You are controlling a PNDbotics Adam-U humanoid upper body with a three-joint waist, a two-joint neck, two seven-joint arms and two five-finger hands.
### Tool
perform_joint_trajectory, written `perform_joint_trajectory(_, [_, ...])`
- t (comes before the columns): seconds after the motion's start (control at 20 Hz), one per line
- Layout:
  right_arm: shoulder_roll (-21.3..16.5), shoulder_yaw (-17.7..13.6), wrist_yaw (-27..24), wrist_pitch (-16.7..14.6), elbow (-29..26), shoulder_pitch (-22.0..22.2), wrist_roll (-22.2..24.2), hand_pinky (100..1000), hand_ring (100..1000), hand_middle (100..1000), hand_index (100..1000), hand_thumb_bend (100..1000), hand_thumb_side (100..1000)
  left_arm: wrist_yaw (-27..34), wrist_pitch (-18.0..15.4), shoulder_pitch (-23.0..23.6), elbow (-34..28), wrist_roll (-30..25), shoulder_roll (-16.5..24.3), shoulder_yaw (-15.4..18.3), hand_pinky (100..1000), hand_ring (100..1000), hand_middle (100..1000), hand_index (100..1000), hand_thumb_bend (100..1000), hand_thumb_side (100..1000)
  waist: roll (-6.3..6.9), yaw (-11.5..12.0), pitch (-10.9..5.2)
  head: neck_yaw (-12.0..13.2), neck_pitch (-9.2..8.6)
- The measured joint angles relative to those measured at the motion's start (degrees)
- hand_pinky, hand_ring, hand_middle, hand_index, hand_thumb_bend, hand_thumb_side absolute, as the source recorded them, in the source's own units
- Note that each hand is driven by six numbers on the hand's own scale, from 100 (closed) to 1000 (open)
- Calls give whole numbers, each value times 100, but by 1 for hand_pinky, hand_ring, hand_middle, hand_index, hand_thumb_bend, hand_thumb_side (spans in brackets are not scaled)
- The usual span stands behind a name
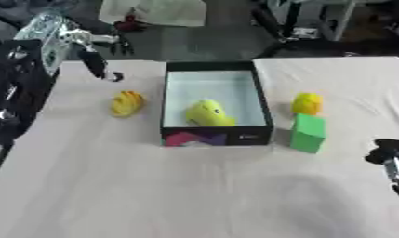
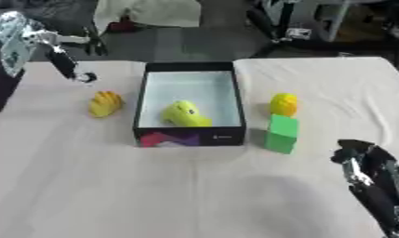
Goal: Pick up objects on the table and place them in the box.
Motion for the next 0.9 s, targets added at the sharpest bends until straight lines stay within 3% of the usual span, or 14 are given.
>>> perform_joint_trajectory(0.45, [2,0,0,0,1,-5,0,712,605,546,700,100,545,-800,468,85,723,819,-423,437,757,686,734,885,291,334,0,-1,0,10,0])
perform_joint_trajectory(0.65, [2,0,0,0,1,-12,0,712,605,546,700,100,546,-1103,640,158,750,1301,-466,458,740,659,713,855,267,253,0,-2,0,9,0])
perform_joint_trajectory(0.8, [3,0,0,1,1,-24,1,712,605,546,700,100,547,-1424,795,219,758,1787,-501,458,674,556,586,753,183,118,0,-4,1,7,0])
perform_joint_trajectory(0.9, [3,0,0,1,1,-24,1,712,605,546,701,100,548,-1628,858,259,802,2053,-540,458,593,463,477,649,125,100,0,-5,1,5,0])
